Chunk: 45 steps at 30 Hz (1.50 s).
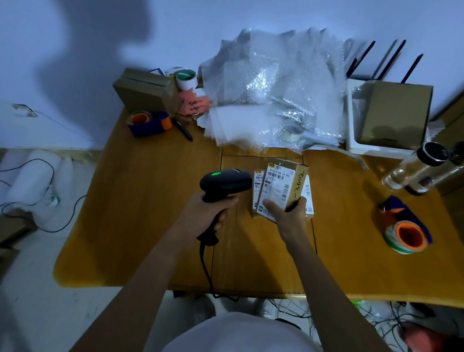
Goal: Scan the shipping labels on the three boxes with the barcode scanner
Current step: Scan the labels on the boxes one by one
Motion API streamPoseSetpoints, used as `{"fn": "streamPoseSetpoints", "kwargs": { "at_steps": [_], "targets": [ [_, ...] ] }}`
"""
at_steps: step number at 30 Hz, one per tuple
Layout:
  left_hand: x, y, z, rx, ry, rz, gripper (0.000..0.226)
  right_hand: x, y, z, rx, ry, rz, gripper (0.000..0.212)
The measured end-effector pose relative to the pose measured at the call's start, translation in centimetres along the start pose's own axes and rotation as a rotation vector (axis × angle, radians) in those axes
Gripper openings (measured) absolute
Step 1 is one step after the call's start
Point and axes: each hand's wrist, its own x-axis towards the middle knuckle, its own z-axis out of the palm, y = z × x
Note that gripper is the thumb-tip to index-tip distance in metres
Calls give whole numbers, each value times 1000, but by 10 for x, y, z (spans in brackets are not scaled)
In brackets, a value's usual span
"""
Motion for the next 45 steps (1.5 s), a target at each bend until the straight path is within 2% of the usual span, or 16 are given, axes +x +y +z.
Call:
{"fn": "streamPoseSetpoints", "kwargs": {
  "at_steps": [2,15,24,30,37,40,45],
  "targets": [
    [0,-1,-2,29,-3,-4,25,0,-1,0,-7,-2,-11,64],
    [2,-5,-3,58,-6,26,16,1,0,0,8,-15,-10,62],
    [6,-8,-4,57,-23,32,21,5,1,1,-3,-40,21,66],
    [8,-9,-7,7,47,22,23,7,3,5,-48,-117,69,68],
    [5,-12,-13,-36,101,-8,23,11,2,13,43,-221,152,57],
    [5,-12,-16,-62,129,-20,23,15,0,20,118,-285,230,59],
    [6,-19,-23,-96,178,-39,21,14,-6,38,138,-433,313,42]
  ]
}}
